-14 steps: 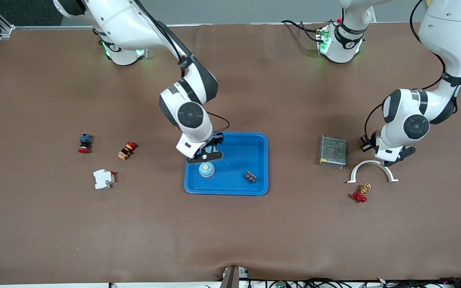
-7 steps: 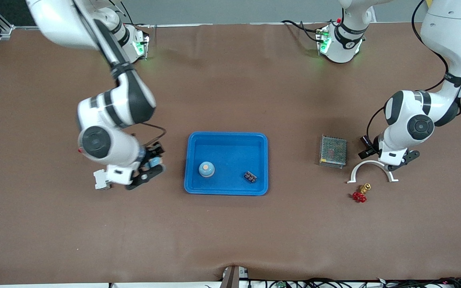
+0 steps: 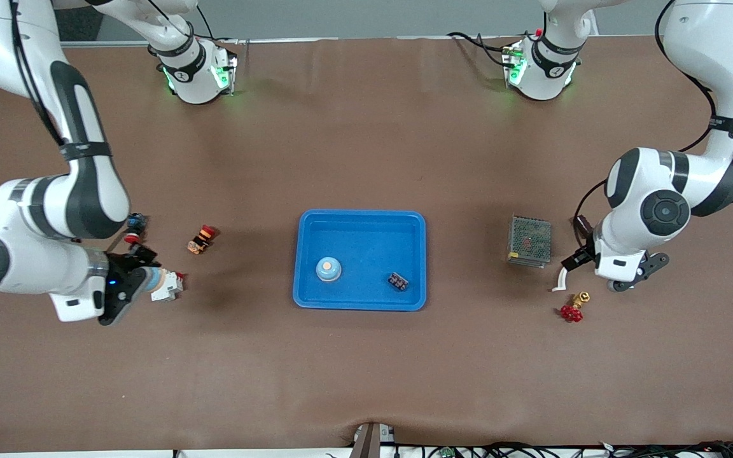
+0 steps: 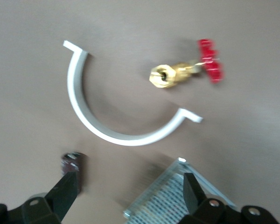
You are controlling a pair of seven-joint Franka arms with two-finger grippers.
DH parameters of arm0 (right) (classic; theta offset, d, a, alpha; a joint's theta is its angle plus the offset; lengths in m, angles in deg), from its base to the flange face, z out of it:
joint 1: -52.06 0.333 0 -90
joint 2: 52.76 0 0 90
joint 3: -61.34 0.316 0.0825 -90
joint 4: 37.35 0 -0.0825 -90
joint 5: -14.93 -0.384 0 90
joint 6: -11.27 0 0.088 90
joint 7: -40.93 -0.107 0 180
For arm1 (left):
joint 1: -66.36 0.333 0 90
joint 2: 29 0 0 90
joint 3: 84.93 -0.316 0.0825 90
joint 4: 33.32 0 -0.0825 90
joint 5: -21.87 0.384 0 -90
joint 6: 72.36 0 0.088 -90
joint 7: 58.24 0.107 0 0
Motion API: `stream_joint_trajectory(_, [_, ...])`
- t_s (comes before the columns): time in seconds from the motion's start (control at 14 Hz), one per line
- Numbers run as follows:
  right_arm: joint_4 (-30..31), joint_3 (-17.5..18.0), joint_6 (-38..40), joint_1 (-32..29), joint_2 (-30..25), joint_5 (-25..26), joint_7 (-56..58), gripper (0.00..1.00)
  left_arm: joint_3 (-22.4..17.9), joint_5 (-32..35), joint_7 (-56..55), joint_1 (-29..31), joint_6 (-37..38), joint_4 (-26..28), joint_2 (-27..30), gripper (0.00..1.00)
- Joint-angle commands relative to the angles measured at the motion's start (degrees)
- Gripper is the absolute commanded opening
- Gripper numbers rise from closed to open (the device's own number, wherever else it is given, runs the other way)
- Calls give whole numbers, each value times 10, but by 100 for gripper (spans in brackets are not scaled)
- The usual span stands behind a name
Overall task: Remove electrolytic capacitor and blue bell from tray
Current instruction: 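Carry the capacitor to the power supply while the right gripper carries the bell, then place the bell by the breaker while the left gripper grasps another capacitor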
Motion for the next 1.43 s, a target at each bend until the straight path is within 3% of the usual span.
stream_joint_trajectory(0.0, [-4,11,-23,-32,17,21,84,36,-1,-32,-56,-49,33,-79,-44,100])
stream_joint_trajectory(0.43, [1,11,-138,-87,74,57,216,36,-1,-41,-205,-151,38,-207,-137,100])
stream_joint_trajectory(0.86, [19,11,-190,-104,114,55,237,36,-1,-41,-355,-237,23,-299,-217,100])
stream_joint_trajectory(1.14, [55,11,-256,-104,120,54,241,36,-4,-41,-421,-280,-66,-304,-243,100])
stream_joint_trajectory(1.36, [55,11,-267,-104,129,52,250,36,-7,-41,-430,-301,-111,-308,-265,88])
